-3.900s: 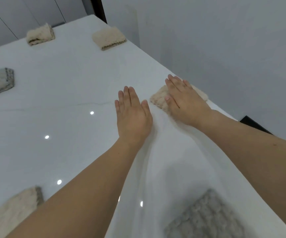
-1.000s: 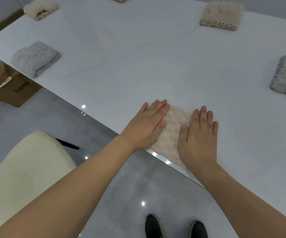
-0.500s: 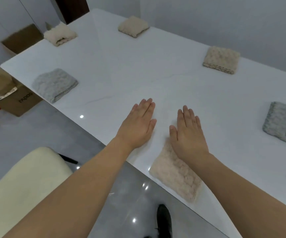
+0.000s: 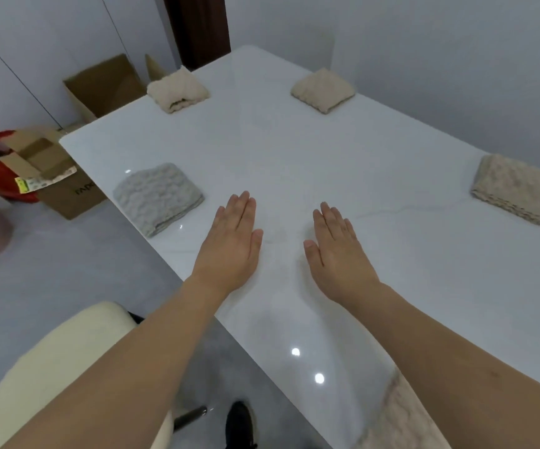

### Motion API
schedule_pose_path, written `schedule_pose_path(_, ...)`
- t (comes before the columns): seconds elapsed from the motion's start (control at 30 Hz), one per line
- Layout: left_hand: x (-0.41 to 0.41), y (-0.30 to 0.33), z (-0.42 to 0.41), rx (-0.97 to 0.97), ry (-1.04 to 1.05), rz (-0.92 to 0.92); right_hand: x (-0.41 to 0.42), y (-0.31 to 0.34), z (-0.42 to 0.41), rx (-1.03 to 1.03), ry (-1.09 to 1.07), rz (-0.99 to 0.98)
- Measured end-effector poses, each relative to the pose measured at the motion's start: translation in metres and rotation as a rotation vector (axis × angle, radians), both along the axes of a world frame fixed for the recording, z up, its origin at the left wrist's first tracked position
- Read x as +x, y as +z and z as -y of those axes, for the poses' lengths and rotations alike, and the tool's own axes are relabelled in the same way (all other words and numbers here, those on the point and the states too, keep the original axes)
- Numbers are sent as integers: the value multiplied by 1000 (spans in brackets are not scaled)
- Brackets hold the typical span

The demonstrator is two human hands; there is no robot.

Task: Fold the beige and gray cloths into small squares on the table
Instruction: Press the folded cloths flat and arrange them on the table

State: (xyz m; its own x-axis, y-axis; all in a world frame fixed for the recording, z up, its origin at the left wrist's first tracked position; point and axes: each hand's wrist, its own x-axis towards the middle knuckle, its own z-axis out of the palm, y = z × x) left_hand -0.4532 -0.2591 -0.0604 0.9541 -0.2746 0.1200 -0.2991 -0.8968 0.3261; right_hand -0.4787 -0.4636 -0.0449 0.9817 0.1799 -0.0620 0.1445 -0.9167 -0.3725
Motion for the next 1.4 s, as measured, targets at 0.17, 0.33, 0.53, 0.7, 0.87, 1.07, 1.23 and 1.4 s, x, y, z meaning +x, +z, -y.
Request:
schedule_pose_path(0.17, 41, -10, -63, -114, 78, 13, 56, -19, -55, 65, 63, -35)
schedule_pose_path(0.33, 73, -19, -131, -313, 265, 37, 106, -28, -119, 253, 127, -86)
schedule_pose_path(0.53, 92, -44, -172, -579, 513, 25, 154, -38, -187, 489, 171, -158)
schedule_pose_path(0.7, 100, -57, -176, -810, 719, -24, 186, -41, -227, 604, 195, -198)
schedule_pose_path(0.87, 108, -57, -166, -945, 791, 16, 197, -52, -240, 584, 251, -209)
schedule_pose_path(1.07, 114, -69, -174, -702, 783, -4, 208, -68, -240, 198, 404, -14)
schedule_pose_path(1.23, 117, -80, -173, -343, 843, -13, 205, -82, -238, -64, 420, 130)
schedule_pose_path(1.4, 113, -68, -186, -242, 751, -111, 200, -84, -237, -56, 333, 143)
